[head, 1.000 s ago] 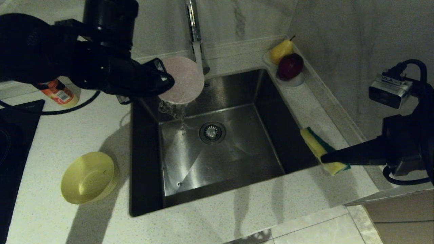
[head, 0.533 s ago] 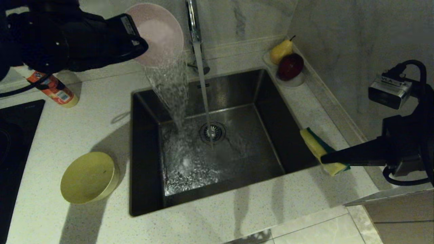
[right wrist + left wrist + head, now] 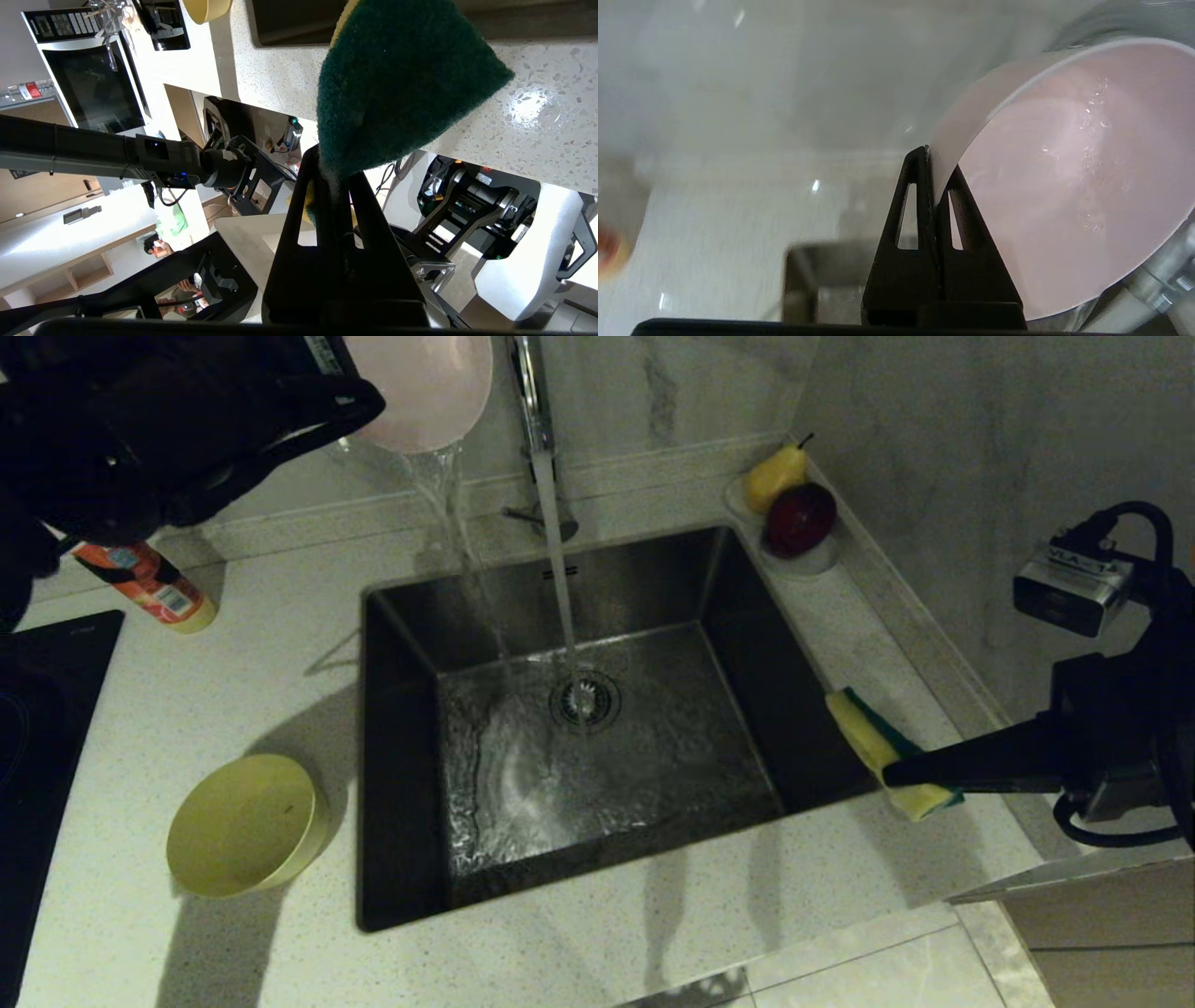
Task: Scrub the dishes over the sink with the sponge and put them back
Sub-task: Wash the bowl
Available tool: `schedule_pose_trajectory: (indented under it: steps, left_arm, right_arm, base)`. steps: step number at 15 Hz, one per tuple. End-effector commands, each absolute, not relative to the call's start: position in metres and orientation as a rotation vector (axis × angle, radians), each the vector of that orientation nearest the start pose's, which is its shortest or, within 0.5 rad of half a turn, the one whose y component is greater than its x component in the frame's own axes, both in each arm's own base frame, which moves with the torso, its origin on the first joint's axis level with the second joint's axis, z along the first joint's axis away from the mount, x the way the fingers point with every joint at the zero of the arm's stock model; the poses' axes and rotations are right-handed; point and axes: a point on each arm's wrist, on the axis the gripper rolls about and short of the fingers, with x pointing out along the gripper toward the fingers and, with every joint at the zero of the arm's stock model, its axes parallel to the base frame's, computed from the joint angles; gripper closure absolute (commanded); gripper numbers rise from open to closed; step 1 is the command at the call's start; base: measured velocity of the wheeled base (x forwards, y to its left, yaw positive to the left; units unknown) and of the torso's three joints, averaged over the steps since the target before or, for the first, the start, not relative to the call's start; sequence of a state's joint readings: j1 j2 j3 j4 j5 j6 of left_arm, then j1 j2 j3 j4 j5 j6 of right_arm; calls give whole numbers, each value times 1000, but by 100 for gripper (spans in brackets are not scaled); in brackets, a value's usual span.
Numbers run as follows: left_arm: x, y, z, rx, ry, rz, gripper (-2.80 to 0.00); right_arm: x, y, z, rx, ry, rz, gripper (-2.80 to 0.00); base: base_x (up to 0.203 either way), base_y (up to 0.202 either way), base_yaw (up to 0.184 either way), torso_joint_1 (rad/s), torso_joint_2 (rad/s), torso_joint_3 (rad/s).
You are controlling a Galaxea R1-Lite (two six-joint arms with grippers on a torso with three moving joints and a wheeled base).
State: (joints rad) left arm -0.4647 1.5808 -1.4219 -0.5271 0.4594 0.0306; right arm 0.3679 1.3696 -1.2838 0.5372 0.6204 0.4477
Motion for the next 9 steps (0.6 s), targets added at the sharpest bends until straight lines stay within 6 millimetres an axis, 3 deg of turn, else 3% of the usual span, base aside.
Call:
schedule_pose_trajectory:
  steps: [1, 5, 9]
  left_arm:
    - [245, -113, 381, -76, -394, -40, 0]
    - [238, -103, 380, 43, -563, -24, 0]
    - [227, -97, 377, 37, -557, -23, 0]
  right_arm:
    - [183, 85, 296, 481, 855, 800, 0]
    - [181, 84, 298, 483, 850, 803, 0]
    - [181, 86, 298, 481, 854, 809, 0]
  base:
    - [0, 0, 0, 0, 0, 0]
    - [0, 0, 0, 0, 0, 0]
    - [0, 0, 0, 0, 0, 0]
